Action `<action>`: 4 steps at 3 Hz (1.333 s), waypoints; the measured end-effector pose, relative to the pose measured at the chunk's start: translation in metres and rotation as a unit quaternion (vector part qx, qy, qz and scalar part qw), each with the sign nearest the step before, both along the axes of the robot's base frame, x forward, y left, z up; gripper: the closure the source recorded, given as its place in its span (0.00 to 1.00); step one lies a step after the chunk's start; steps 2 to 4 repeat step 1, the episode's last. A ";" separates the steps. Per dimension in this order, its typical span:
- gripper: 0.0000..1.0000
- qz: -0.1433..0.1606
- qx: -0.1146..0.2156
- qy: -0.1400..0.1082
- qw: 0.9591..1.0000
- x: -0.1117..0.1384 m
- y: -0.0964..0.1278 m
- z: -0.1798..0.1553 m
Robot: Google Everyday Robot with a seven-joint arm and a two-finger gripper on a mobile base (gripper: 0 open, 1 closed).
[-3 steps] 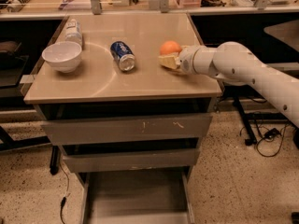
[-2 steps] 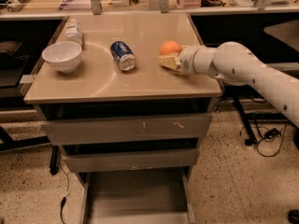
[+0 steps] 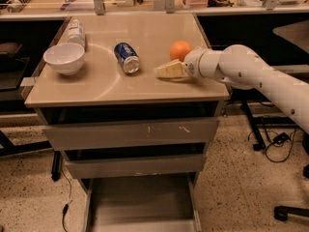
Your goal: Pick orange from bottom drawer and place on counter
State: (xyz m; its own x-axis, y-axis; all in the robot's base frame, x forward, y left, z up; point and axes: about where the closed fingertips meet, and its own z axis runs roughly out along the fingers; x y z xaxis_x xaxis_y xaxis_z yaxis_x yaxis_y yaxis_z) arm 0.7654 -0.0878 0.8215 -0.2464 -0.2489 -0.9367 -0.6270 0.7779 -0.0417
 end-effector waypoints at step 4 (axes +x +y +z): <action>0.00 0.000 0.000 0.000 1.000 0.000 0.000 0.000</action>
Offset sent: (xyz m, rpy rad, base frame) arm 0.0000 0.0000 0.0000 0.0000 0.0000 0.0000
